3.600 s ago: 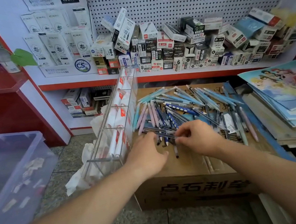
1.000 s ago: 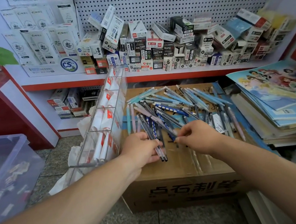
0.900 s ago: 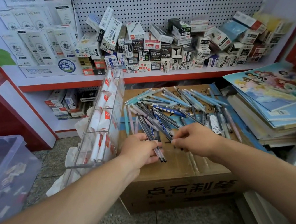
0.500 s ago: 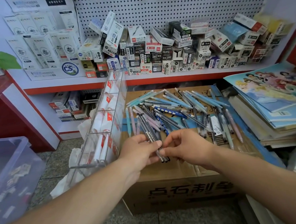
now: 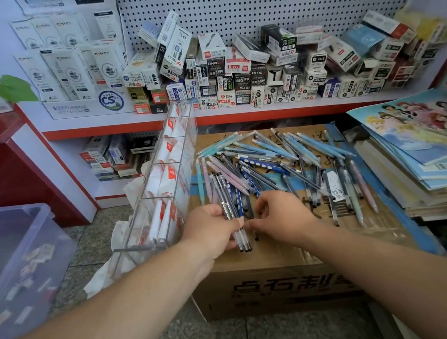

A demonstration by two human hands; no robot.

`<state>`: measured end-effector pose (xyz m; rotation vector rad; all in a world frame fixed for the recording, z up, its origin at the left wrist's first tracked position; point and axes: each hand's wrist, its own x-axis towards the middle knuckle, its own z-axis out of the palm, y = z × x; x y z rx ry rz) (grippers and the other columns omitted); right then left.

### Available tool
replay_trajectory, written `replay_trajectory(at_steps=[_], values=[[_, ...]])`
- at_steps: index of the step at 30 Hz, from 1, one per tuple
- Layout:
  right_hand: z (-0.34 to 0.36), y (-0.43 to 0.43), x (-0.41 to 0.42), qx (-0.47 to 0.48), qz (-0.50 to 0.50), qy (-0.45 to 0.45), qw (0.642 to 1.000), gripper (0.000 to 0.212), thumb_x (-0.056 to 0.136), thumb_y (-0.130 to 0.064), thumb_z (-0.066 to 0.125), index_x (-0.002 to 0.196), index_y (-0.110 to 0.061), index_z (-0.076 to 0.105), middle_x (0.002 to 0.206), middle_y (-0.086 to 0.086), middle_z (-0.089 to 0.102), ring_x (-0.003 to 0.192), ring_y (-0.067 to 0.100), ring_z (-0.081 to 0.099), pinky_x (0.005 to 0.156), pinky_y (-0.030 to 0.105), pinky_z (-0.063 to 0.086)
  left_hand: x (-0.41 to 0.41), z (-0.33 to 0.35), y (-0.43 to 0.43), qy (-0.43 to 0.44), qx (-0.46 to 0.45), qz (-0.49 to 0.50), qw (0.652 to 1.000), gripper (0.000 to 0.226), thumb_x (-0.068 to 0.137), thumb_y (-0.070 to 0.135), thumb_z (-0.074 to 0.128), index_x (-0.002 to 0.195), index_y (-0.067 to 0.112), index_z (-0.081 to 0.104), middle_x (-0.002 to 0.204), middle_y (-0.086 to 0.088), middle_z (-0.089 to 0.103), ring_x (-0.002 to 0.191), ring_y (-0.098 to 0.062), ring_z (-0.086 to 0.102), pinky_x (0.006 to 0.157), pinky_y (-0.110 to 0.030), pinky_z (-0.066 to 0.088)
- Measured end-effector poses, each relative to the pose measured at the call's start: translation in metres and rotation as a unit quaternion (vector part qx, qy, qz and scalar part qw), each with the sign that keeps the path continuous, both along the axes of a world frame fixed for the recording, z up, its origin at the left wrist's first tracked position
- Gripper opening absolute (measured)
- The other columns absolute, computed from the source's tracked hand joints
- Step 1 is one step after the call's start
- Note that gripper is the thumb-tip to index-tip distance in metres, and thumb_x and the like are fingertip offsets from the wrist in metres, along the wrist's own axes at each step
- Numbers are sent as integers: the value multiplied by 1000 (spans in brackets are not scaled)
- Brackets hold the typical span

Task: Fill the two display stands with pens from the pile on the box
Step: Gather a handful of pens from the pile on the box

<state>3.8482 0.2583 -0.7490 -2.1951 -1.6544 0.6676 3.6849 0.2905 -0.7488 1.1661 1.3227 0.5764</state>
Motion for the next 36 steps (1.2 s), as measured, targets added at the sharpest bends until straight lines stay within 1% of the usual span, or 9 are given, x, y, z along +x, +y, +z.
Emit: replay_trajectory(at_steps=[7, 9, 11, 14, 18, 22, 26, 30, 36], values=[[9, 4, 5, -74, -26, 17, 997, 15, 87, -25, 80, 88, -12, 72, 84, 5, 74, 76, 19, 72, 68, 33, 62, 0, 3, -4, -10, -11, 7, 1000, 19, 87, 3, 78, 99, 11, 67, 102, -10, 74, 95, -27, 75, 79, -41, 64], [9, 1, 12, -89, -37, 51, 994, 11, 88, -21, 80, 83, -12, 75, 81, 7, 75, 72, 20, 74, 67, 35, 65, 2, 6, -5, -15, -10, 2, 1000, 32, 86, 2, 79, 112, 12, 63, 102, -4, 67, 99, -28, 73, 78, -40, 64], [10, -5, 20, -95, -59, 93, 989, 11, 88, -17, 80, 80, -12, 75, 81, 8, 73, 70, 19, 72, 63, 33, 64, 4, 8, -6, -17, -12, 1, 1000, 62, 86, 3, 79, 141, 6, 52, 106, 1, 59, 103, -29, 71, 74, -36, 63], [17, -13, 30, -104, -82, 175, 976, 7, 88, -13, 79, 84, -10, 74, 80, 7, 71, 66, 15, 68, 56, 22, 56, 6, 10, -8, -17, -16, -3, 1000, 65, 86, 2, 79, 144, 3, 49, 100, 2, 59, 103, -29, 71, 77, -38, 63], [28, -27, 37, -119, -72, 253, 957, 3, 89, -8, 75, 90, -7, 73, 75, 8, 70, 64, 15, 66, 57, 25, 55, 9, 13, -8, -44, -43, -6, 998, 68, 85, 1, 80, 145, 4, 48, 114, -9, 68, 98, -27, 74, 75, -36, 63], [34, -41, 30, -73, -49, 309, 947, 11, 89, -7, 75, 98, -6, 69, 78, 8, 69, 65, 16, 66, 59, 28, 55, 18, 16, -12, -87, -58, -22, 994, 65, 86, 1, 79, 144, 8, 49, 105, -7, 71, 91, -23, 74, 75, -35, 63], [32, -48, 22, -6, -28, 278, 960, 8, 91, -10, 74, 97, -8, 69, 76, 10, 72, 62, 15, 67, 58, 28, 58, 26, 17, -16, -107, -66, -30, 992, 30, 87, 1, 77, 104, 19, 59, 89, -4, 76, 77, -18, 75, 77, -36, 60], [28, -51, 22, 30, -33, 271, 961, 15, 90, -14, 78, 101, -15, 68, 76, 9, 75, 62, 14, 70, 59, 27, 58, 31, 16, -17, -82, -55, -54, 994, 19, 90, 3, 74, 106, 11, 68, 98, -12, 79, 85, -24, 76, 75, -33, 58], [27, -55, 32, 46, -49, 315, 947, 18, 86, -13, 81, 101, -10, 70, 73, 5, 73, 60, 12, 67, 58, 27, 58, 40, 15, -18, -103, -77, -61, 990, 33, 89, 7, 76, 121, 6, 66, 107, -15, 77, 99, -30, 76, 75, -31, 60]])
